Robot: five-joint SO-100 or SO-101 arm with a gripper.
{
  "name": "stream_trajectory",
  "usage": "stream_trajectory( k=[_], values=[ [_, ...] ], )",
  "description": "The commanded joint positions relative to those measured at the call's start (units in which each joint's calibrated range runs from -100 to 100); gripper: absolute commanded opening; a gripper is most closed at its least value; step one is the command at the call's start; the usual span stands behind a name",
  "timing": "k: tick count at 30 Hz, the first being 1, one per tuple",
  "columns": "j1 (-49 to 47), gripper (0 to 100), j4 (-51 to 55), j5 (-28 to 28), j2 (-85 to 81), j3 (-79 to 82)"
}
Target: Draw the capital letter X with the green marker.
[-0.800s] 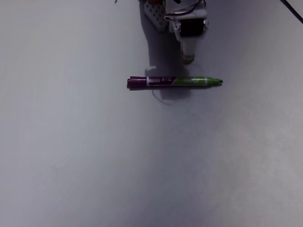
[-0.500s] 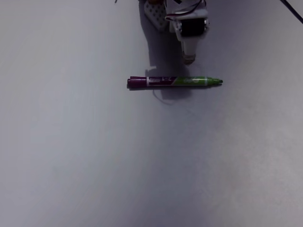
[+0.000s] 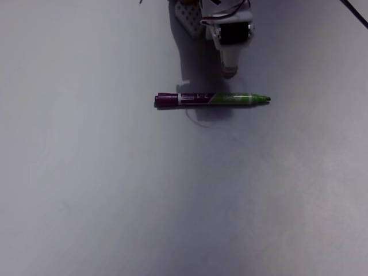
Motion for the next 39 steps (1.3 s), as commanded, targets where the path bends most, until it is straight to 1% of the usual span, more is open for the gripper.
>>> stream_trajectory(
  k=[1, 34, 37, 39],
  values=[
    [0.0, 0, 2.4, -0.8, 0.3, 6.3],
    [0.0, 0, 2.4, -0.8, 0.3, 6.3],
    [1.2, 0, 2.3, -0.9, 0.5, 6.5],
    [2.1, 0, -8.0, -3.8, 0.9, 9.9]
  ],
)
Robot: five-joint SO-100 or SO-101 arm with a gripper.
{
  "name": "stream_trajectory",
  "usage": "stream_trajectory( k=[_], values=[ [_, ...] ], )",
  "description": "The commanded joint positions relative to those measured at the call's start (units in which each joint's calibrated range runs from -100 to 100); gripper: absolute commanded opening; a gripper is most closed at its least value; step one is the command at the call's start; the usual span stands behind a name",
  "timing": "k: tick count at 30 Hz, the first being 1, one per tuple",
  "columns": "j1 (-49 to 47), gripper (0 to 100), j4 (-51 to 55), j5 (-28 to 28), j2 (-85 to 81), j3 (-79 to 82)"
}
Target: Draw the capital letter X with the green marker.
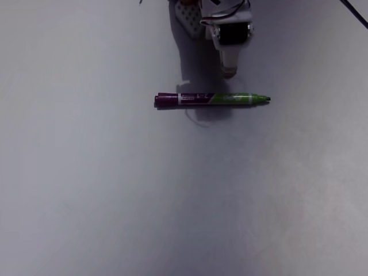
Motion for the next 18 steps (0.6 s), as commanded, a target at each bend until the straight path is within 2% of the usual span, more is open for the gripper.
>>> stream_trajectory(
  k=[1, 4, 6, 8, 11, 16, 17, 18],
  values=[
    [3.4, 0, -10.6, -1.7, 0.9, 9.6],
    [6.3, 0, -29.9, 1.8, 0.3, 13.1],
    [8.1, 0, -37.5, 4.2, 0.4, 13.2],
    [5.5, 0, -41.6, 1.8, 0.5, 13.0],
    [9.8, 0, -48.1, 3.0, 0.5, 13.4],
    [6.3, 0, -55.5, -1.6, 0.5, 13.4],
    [5.0, 0, -61.6, -3.4, 0.4, 13.3],
    [5.6, 5, -62.9, -2.7, 0.6, 11.5]
  ],
)
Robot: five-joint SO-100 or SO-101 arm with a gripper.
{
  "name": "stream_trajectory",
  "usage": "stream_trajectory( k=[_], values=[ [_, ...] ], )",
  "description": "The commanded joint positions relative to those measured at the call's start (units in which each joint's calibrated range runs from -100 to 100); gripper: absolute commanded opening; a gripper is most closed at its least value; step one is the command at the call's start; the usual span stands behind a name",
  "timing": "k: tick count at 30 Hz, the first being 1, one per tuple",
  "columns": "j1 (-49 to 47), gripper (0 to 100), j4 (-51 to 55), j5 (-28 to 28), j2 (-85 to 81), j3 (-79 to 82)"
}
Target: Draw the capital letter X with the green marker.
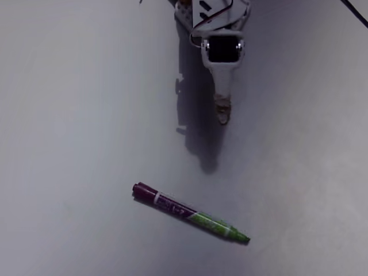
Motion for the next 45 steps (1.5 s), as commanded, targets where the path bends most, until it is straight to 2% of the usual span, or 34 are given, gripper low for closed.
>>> stream_trajectory(
  k=[1, 3, 6, 10, 12, 15, 18, 19, 21, 24, 26, 28, 34, 37, 42, 45],
  values=[
    [0.1, 15, -8.5, 0.6, 0.7, -4.4],
    [-0.5, 23, -8.7, 0.5, 6.5, -13.5],
    [1.1, 35, -8.7, 0.0, 24.5, -36.3],
    [3.7, 39, -2.6, 1.5, 46.4, -67.6],
    [4.5, 38, 2.1, 3.8, 54.1, -78.6],
    [5.5, 34, 8.8, 4.5, 61.9, -84.5],
    [5.5, 18, 17.3, 3.7, 72.0, -92.7],
    [6.0, 16, 22.2, 2.4, 76.2, -98.3],
    [6.5, 20, 27.5, 1.1, 83.3, -107.4],
    [6.6, 24, 27.1, 4.4, 90.9, -114.7],
    [6.4, 30, 25.8, 6.1, 96.9, -121.7],
    [6.1, 27, 25.4, 6.5, 102.9, -130.3],
    [8.2, 28, 30.7, 10.4, 117.0, -147.3],
    [11.5, 30, 36.6, 13.5, 121.1, -150.3],
    [16.5, 33, 37.2, 17.3, 127.5, -151.4],
    [17.9, 33, 41.2, 17.9, 134.0, -159.7]
  ],
)
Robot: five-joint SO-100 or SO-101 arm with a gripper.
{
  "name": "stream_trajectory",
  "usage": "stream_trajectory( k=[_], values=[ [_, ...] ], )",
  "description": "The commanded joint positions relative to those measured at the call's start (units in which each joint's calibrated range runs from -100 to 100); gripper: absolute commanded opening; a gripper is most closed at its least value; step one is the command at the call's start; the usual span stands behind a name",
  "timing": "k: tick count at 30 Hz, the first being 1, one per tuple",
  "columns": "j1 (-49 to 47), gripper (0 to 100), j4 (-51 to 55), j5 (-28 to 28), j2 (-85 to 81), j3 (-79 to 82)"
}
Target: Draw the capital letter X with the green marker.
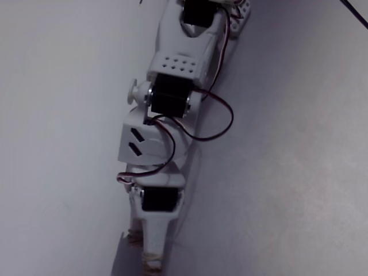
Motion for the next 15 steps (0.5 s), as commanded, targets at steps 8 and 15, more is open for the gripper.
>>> stream_trajectory(
  k=[8, 15],
  values=[
    [3.1, 35, 3.7, -5.0, 15.8, -19.3],
    [5.1, 33, 4.9, -9.7, 17.9, -20.4]
  ],
)
